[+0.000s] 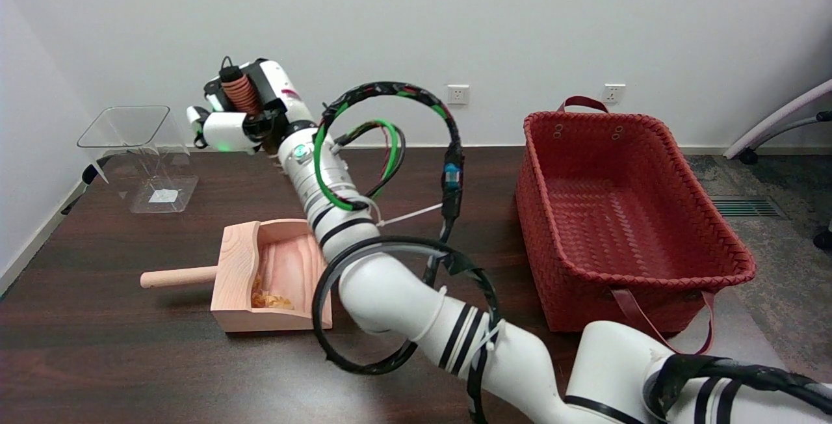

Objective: Sweep the paper balls into the dustpan.

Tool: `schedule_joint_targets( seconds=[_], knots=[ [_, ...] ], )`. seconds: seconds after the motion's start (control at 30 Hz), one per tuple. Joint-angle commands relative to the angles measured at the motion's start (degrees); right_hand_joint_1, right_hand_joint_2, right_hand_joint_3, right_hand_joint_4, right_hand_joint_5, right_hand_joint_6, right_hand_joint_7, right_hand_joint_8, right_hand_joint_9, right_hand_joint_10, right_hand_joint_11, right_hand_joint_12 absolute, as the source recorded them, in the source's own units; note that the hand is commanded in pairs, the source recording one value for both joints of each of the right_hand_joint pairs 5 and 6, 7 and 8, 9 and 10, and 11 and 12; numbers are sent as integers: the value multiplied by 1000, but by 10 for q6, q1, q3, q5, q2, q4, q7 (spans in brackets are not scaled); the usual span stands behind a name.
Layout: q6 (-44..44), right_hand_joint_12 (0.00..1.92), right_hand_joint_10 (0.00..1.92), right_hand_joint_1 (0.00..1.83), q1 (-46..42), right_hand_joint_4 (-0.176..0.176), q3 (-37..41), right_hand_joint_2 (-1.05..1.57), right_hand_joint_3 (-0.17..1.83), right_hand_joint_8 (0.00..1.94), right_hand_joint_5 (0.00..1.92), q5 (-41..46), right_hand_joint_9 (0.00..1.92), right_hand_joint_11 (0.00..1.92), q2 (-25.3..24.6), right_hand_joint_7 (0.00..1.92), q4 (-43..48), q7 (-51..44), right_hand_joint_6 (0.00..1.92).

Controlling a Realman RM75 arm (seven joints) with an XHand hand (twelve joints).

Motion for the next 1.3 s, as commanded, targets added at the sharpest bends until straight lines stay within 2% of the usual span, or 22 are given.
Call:
schedule_joint_targets(
  seconds=[0.03, 0.33, 0.63, 0.93, 1.3],
  knots=[
    [-89, 1920, 1920, 1398, 40, 0, 24, 737, 869, 1920, 1920, 27, 1920, 1920, 90, 1920, 13, -19, 1920],
    [-166, 1920, 1920, 1398, 78, 0, 9, 701, 891, 1920, 1920, 116, 1920, 1920, 118, 1920, 114, 61, 1920],
    [-194, 1920, 1920, 1406, 86, 0, 7, 646, 925, 1920, 1920, 123, 1920, 1920, 122, 1920, 157, 92, 1920],
    [-189, 1920, 1920, 1394, 83, 0, -2, 623, 946, 1920, 1920, 128, 1920, 1920, 120, 1920, 166, 94, 1920],
    [-191, 1920, 1920, 1412, 62, 0, -16, 545, 993, 1920, 1920, 214, 1920, 1920, 107, 1920, 139, 89, 1920]
  ],
)
